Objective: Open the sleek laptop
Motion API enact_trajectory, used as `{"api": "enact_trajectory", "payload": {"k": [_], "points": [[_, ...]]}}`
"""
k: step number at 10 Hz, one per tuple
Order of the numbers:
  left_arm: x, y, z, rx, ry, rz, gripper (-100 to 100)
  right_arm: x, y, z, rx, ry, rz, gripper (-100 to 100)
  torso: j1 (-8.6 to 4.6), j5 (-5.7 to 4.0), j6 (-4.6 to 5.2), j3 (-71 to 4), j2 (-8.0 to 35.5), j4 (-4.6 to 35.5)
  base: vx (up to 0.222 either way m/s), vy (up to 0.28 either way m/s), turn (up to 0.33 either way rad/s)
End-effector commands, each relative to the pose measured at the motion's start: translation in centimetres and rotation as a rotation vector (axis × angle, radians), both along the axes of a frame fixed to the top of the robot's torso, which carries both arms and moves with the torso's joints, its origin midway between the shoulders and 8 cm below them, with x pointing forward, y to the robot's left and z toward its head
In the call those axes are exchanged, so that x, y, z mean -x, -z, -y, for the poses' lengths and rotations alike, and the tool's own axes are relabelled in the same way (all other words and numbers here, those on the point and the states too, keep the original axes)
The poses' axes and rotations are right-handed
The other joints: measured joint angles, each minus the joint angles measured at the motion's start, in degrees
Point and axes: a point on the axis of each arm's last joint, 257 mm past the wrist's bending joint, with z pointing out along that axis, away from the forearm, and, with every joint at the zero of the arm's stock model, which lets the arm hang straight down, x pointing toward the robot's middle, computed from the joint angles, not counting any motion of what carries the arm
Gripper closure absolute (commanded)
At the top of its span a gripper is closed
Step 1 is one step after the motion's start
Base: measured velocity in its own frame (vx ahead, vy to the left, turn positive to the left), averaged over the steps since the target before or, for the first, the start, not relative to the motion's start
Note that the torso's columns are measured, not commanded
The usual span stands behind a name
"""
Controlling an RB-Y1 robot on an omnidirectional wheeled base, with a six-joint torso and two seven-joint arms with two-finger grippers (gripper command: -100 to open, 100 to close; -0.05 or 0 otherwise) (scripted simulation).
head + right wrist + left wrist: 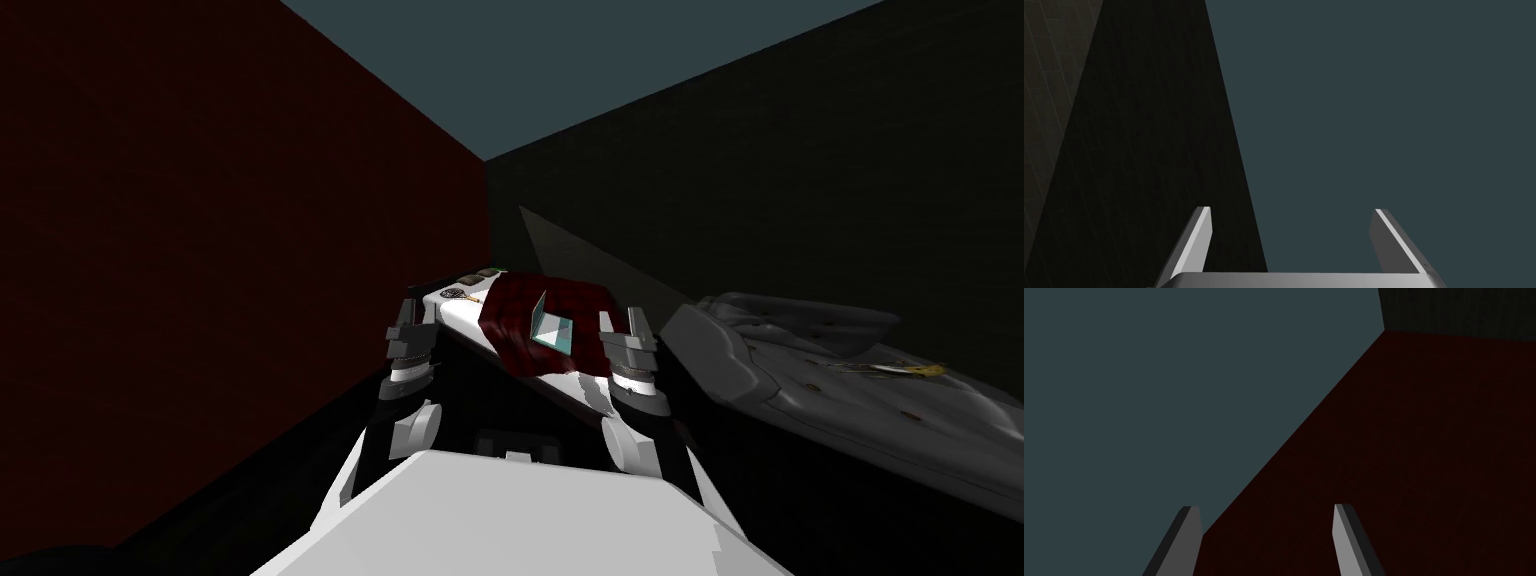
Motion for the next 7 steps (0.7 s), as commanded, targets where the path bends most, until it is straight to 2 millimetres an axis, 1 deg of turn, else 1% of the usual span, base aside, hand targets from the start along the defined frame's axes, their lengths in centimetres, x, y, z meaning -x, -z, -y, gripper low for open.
{"api": "enact_trajectory", "payload": {"k": [1, 3, 4, 5, 7], "points": [[0.0, 0.0, 0.0, 0.0, 0.0, 0.0, 0, 0.0, 0.0, 0.0, 0.0, 0.0, 0.0, 0, 0.0, 0.0, 0.0, -8.5, 4.2, 4.2, 0.0, 0.0, 0.0], [0.0, 0.0, 0.0, 0.0, 0.0, 0.0, 0, 0.0, 0.0, 0.0, 0.0, 0.0, 0.0, 0, 0.0, 0.0, 0.0, -25.4, 12.7, 12.7, 0.0, 0.0, 0.0], [0.0, 0.0, 0.0, 0.0, 0.0, 0.0, 0, -0.3, 0.7, -0.3, 0.064, 0.005, -0.026, -100, 0.0, 0.0, 0.0, -33.8, 16.9, 16.9, 0.027, 0.03, -0.012], [0.0, 0.0, 0.0, 0.0, 0.0, 0.0, 0, -0.6, 1.1, -0.4, 0.098, 0.012, -0.041, -100, 0.08, 0.02, 0.0, -37.8, 18.8, 18.8, 0.04, 0.062, -0.017], [0.0, 0.0, 0.0, 0.0, 0.0, -0.001, 0, -1.1, 2.1, -0.4, 0.178, 0.038, -0.077, -100, 0.15, 0.05, 0.0, -39.2, 19.4, 19.5, 0.055, 0.087, -0.016]]}}
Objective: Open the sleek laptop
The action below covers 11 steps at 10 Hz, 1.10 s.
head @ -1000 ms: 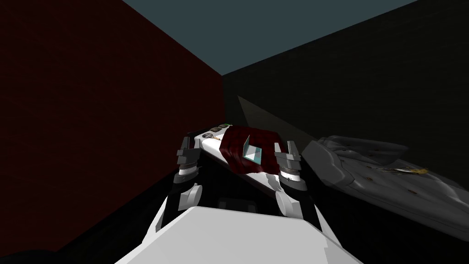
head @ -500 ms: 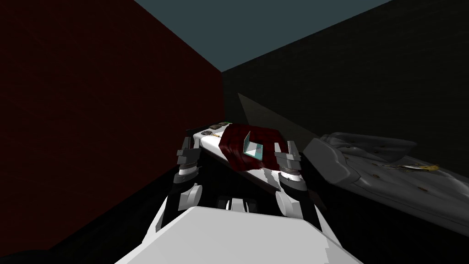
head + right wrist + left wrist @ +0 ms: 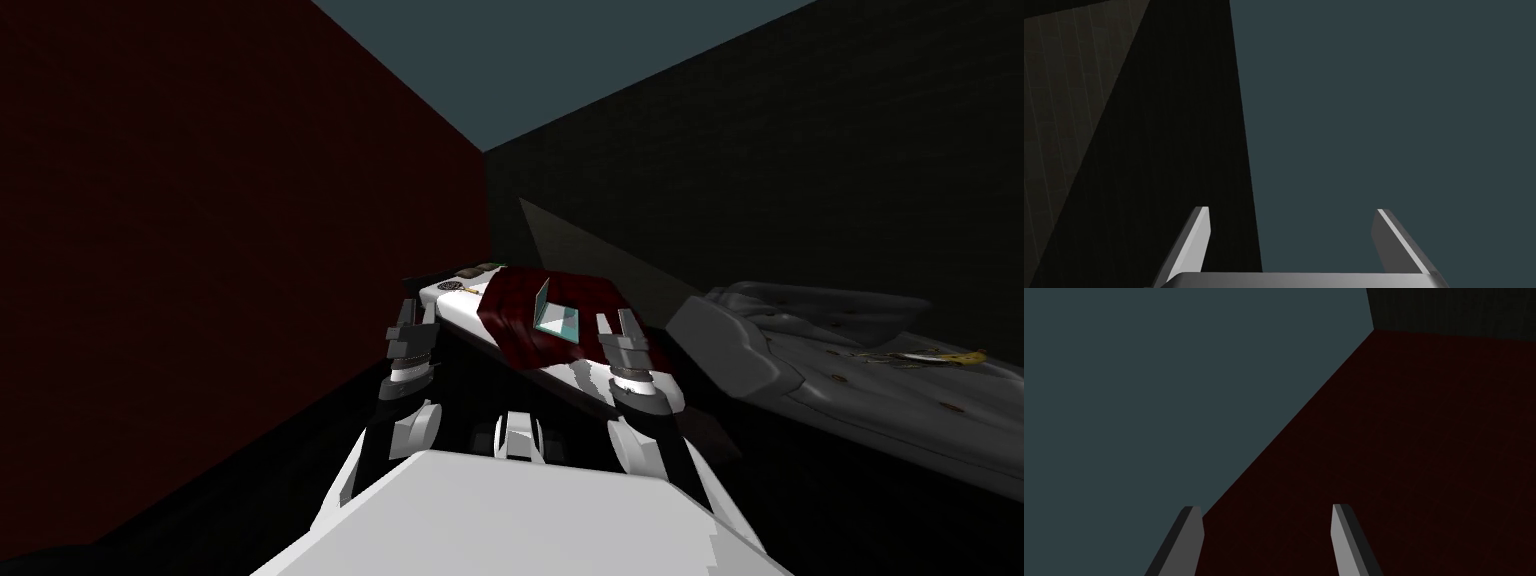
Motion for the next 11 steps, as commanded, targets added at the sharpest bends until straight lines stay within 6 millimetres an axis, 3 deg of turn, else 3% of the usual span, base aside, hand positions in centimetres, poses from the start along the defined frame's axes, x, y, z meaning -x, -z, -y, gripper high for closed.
{"api": "enact_trajectory", "payload": {"k": [1, 6, 11], "points": [[0.0, 0.0, 0.0, 0.0, 0.0, 0.0, 0, -0.6, 1.5, 0.1, 0.112, 0.04, -0.049, -100, -0.06, -0.02, 0.0, 0.0, 0.1, 0.1, 0.055, 0.091, -0.021], [0.0, 0.0, 0.0, 0.0, 0.0, 0.0, 0, -2.2, 5.0, 1.4, 0.374, 0.169, -0.156, -100, -0.02, -0.01, 0.0, 0.0, 0.1, 0.1, 0.076, 0.126, -0.026], [0.0, 0.0, 0.0, 0.0, 0.0, 0.0, 0, -3.5, 9.1, 4.5, 0.682, 0.339, -0.271, -100, -0.12, -0.04, 0.0, 0.0, 0.1, 0.1, 0.104, 0.16, -0.033]]}}
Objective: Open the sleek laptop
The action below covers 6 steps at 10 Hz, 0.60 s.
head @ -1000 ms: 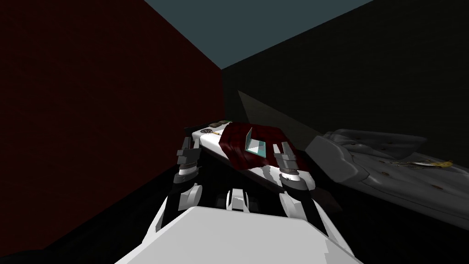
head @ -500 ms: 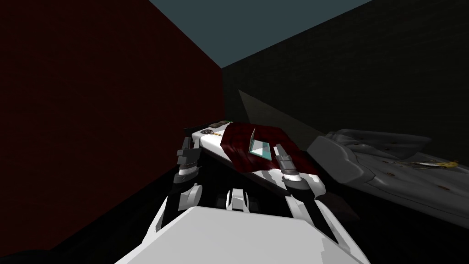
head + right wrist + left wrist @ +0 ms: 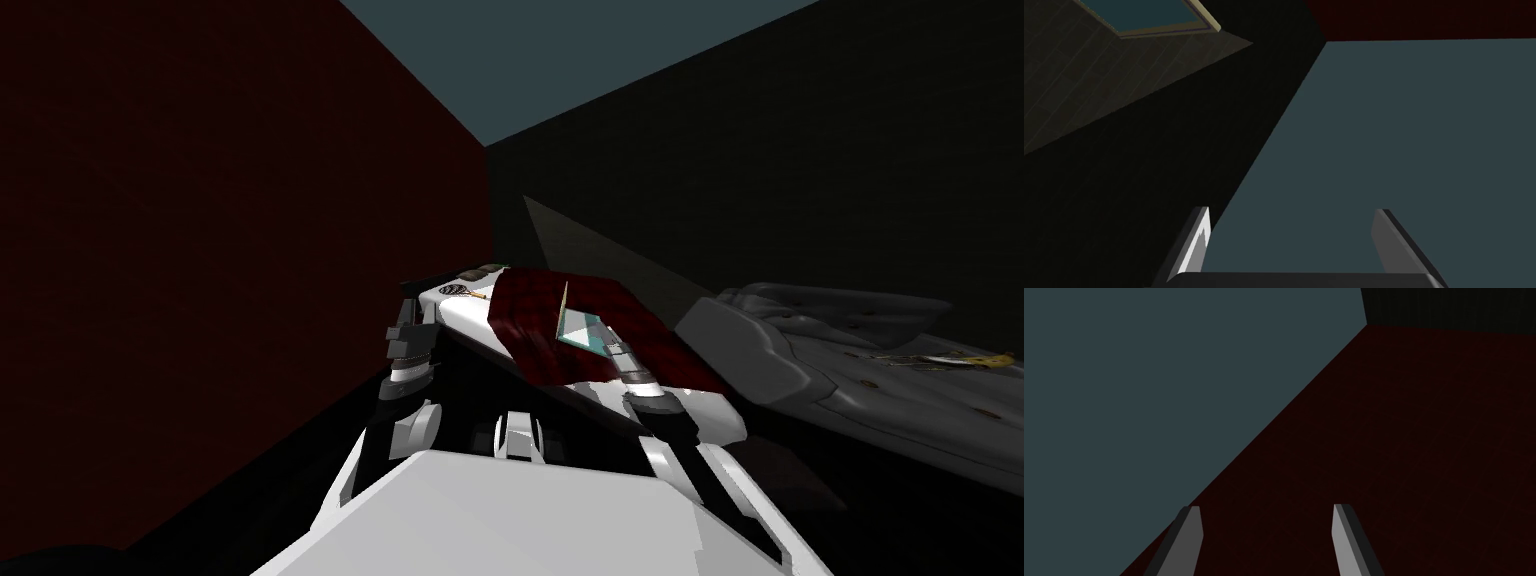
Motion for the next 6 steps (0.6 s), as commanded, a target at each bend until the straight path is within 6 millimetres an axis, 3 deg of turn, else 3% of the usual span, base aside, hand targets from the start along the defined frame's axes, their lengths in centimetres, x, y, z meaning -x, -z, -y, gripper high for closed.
{"api": "enact_trajectory", "payload": {"k": [1, 6], "points": [[0.0, 0.0, 0.0, 0.0, 0.0, 0.0, 0, -0.6, 2.2, 2.0, 0.177, 0.094, -0.059, -100, -0.03, 0.0, 0.0, 0.0, 0.1, 0.0, 0.1, 0.167, -0.033], [0.0, 0.0, 0.0, 0.0, 0.0, 0.0, 0, -1.2, 6.2, 7.5, 0.534, 0.272, -0.177, -100, 0.05, 0.02, 0.0, 0.0, 0.1, 0.0, 0.105, 0.172, -0.038]]}}
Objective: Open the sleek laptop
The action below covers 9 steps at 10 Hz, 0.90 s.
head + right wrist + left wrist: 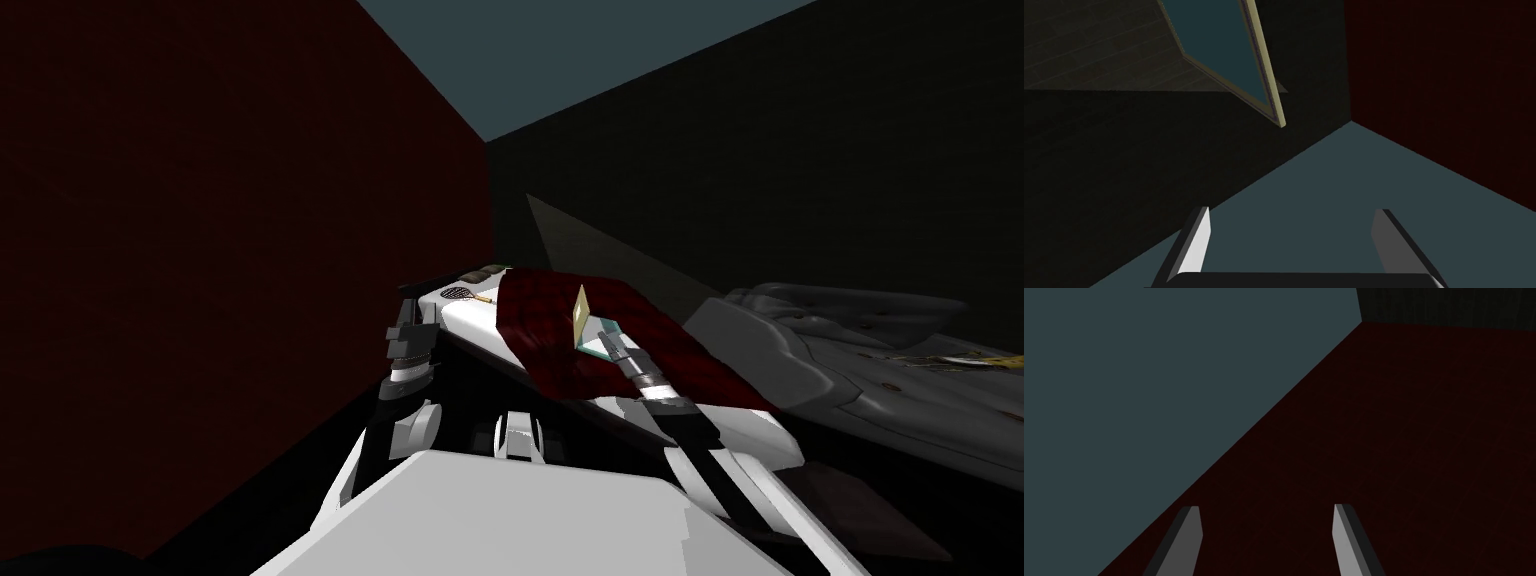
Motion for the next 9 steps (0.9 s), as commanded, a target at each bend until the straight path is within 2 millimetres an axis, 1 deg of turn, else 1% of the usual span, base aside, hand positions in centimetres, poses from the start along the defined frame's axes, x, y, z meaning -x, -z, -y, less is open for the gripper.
{"api": "enact_trajectory", "payload": {"k": [1, 3, 4, 6, 9], "points": [[0.0, 0.0, 0.0, 0.0, 0.0, 0.0, 0, -0.1, 2.1, 3.5, 0.197, 0.096, -0.067, -100, -0.01, 0.0, -0.01, 0.0, 0.0, 0.0, 0.106, 0.188, -0.032], [0.0, 0.0, 0.0, 0.0, 0.0, 0.0, 0, -0.1, 3.4, 6.4, 0.345, 0.166, -0.117, -100, -0.1, -0.02, 0.01, 0.0, 0.0, 0.0, 0.123, 0.199, -0.039], [0.0, 0.0, 0.0, 0.0, 0.0, 0.0, 0, -0.1, 3.5, 6.4, 0.354, 0.167, -0.118, -100, 0.0, -0.01, -0.02, 0.0, -0.1, 0.0, 0.086, 0.142, -0.015], [0.0, 0.0, 0.0, 0.0, 0.0, 0.0, 0, 0.1, 4.4, 9.6, 0.51, 0.235, -0.167, -100, -0.34, -0.1, 0.01, 0.2, 0.2, 0.1, 0.043, 0.103, -0.03], [0.0, 0.0, 0.0, 0.0, 0.0, 0.0, 0, 0.6, 5.0, 14.4, 0.737, 0.332, -0.235, -100, 0.22, 0.07, -0.01, -0.1, -0.2, 0.0, 0.106, 0.194, -0.034]]}}
